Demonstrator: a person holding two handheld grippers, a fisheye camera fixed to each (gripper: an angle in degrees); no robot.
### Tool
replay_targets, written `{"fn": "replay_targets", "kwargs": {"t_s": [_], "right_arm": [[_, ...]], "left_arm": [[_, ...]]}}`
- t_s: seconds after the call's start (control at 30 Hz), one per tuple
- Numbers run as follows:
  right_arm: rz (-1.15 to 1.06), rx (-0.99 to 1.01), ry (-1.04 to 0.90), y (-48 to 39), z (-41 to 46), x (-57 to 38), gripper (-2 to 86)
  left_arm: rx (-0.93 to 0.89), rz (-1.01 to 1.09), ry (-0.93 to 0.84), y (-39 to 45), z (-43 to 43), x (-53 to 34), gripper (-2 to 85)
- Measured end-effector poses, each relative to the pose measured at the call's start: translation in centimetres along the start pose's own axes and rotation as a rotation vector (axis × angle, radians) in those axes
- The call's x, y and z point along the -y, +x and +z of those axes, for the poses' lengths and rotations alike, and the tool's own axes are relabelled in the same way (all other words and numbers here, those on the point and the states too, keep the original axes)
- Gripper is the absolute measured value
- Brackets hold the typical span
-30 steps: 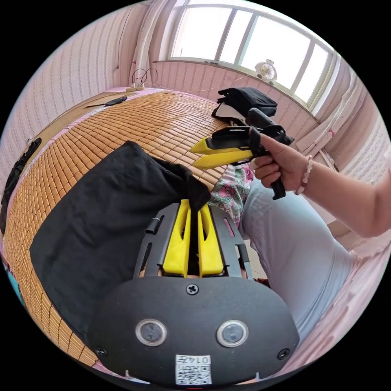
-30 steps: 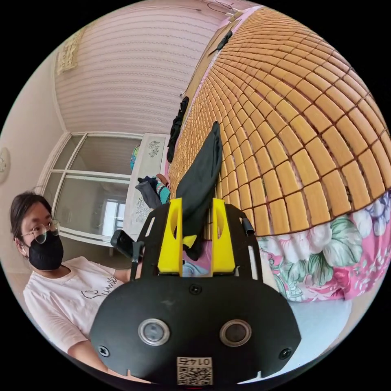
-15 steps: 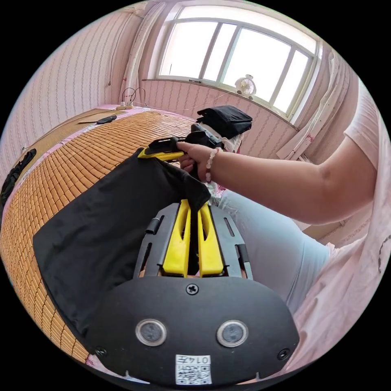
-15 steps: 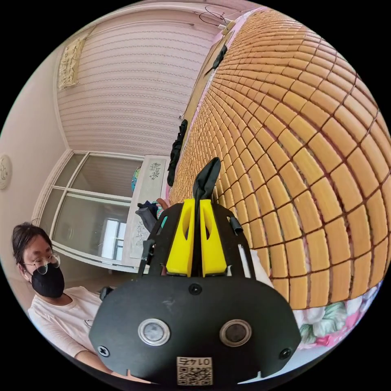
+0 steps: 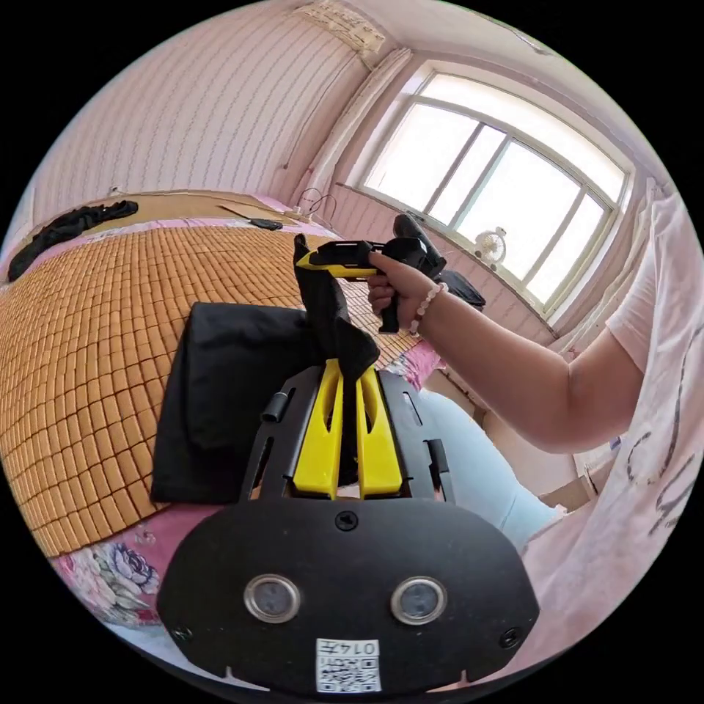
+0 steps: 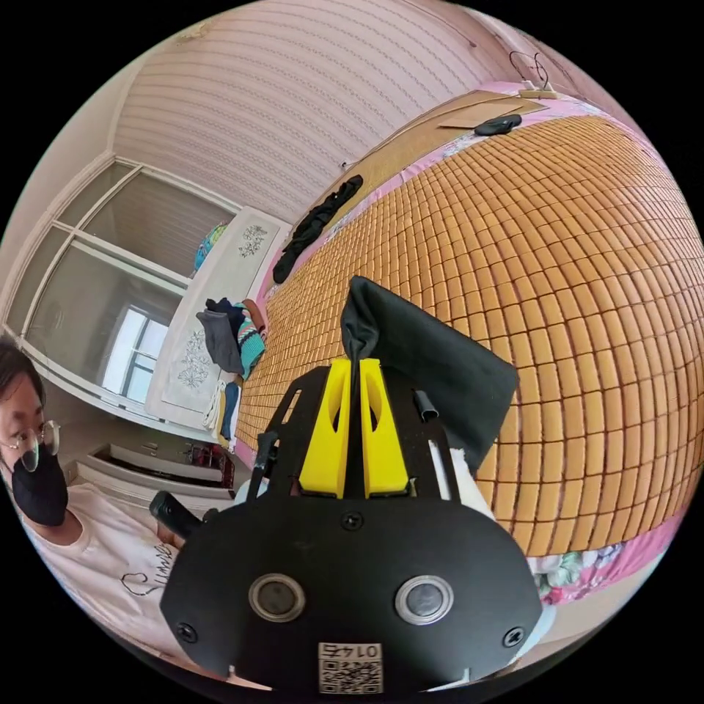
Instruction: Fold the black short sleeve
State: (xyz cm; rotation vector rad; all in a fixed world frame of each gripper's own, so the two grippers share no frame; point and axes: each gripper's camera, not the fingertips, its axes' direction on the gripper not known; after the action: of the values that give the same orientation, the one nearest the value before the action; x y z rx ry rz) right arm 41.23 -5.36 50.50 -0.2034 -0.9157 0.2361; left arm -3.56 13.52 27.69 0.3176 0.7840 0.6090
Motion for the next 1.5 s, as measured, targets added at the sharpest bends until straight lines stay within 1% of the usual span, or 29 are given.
{"fn": "replay_targets", "kwargs": {"t_s": [0.07, 0.13, 0.17, 0.23, 0.3, 0.37, 0.47, 0.6, 0.63, 0.7, 0.77, 0.87, 0.93, 1.0, 1.03, 1.2, 1.27, 1.33, 1.4, 1.47, 1.5], "right_arm": [[0.013, -0.033, -0.063, -1.7, 5.6, 1.4, 1.4], [0.027, -0.077, -0.098, -2.7, 8.8, 2.2, 1.6], [0.023, -0.127, -0.099, -3.5, 10.2, 2.5, 1.8], [0.008, -0.172, -0.115, -4.7, 11.9, 2.9, 2.4], [-0.001, -0.175, -0.141, -5.6, 13.2, 3.3, 3.0], [-0.062, -0.126, -0.156, -7.0, 13.8, 3.4, 3.0], [-0.142, -0.073, -0.181, -8.4, 13.8, 3.7, 2.0], [-0.245, -0.158, -0.199, -10.2, 13.7, 4.3, 2.1], [-0.276, -0.214, -0.218, -10.7, 13.9, 4.6, 2.5], [-0.330, -0.305, -0.244, -11.3, 14.5, 5.1, 3.4], [-0.401, -0.385, -0.286, -12.1, 15.5, 5.7, 6.9], [-0.462, -0.429, -0.377, -12.4, 17.6, 6.0, 13.1], [-0.492, -0.408, -0.431, -12.7, 18.7, 5.5, 13.9], [-0.533, -0.417, -0.456, -13.2, 19.3, 4.7, 13.5], [-0.552, -0.434, -0.454, -13.6, 19.4, 4.0, 12.8], [-0.591, -0.405, -0.419, -14.6, 18.3, 1.8, 7.6], [-0.596, -0.406, -0.410, -14.9, 17.4, 1.0, 4.5], [-0.581, -0.396, -0.410, -15.0, 16.3, 0.5, 3.3], [-0.574, -0.362, -0.340, -15.5, 13.8, -0.3, 2.6], [-0.555, -0.265, -0.189, -16.2, 8.5, -2.0, 2.0], [-0.546, -0.242, -0.150, -16.2, 6.9, -2.5, 1.9]], "left_arm": [[0.081, -0.103, -0.007, -2.6, -0.4, -0.4, -0.5], [0.196, -0.202, 0.016, -5.1, -0.8, -1.0, -0.5], [0.205, -0.227, 0.016, -5.7, -0.8, -1.2, -0.5], [0.191, -0.340, -0.021, -8.1, -0.6, -1.5, -0.4], [0.193, -0.384, -0.039, -9.5, -1.0, -1.8, -0.2], [0.187, -0.401, -0.038, -10.4, -1.8, -2.4, -0.2], [0.187, -0.402, -0.103, -11.3, -2.5, -3.4, -0.4], [0.242, -0.439, -0.150, -12.0, -4.1, -4.4, -0.1], [0.260, -0.444, -0.145, -12.1, -4.6, -4.5, 0.2], [0.280, -0.435, -0.130, -12.0, -5.0, -4.4, 1.7], [0.294, -0.421, -0.133, -11.9, -4.8, -4.0, 4.6], [0.238, -0.416, -0.127, -11.9, -3.5, -3.2, 9.5], [0.202, -0.414, -0.119, -11.8, -2.3, -2.8, 10.9], [0.207, -0.420, -0.150, -11.8, -1.1, -2.9, 10.7], [0.228, -0.402, -0.124, -11.5, -0.9, -3.0, 9.6], [0.313, -0.292, -0.130, -9.3, 0.2, -3.3, 5.5], [0.319, -0.244, -0.141, -8.6, 0.6, -3.5, 3.4], [0.313, -0.241, -0.139, -8.3, 0.3, -3.7, 1.0], [0.282, -0.247, -0.101, -8.0, -1.0, -3.8, 0.1], [0.246, -0.189, -0.040, -6.8, -2.9, -3.5, -0.4], [0.229, -0.131, -0.012, -5.6, -4.2, -3.0, -0.5]]}}
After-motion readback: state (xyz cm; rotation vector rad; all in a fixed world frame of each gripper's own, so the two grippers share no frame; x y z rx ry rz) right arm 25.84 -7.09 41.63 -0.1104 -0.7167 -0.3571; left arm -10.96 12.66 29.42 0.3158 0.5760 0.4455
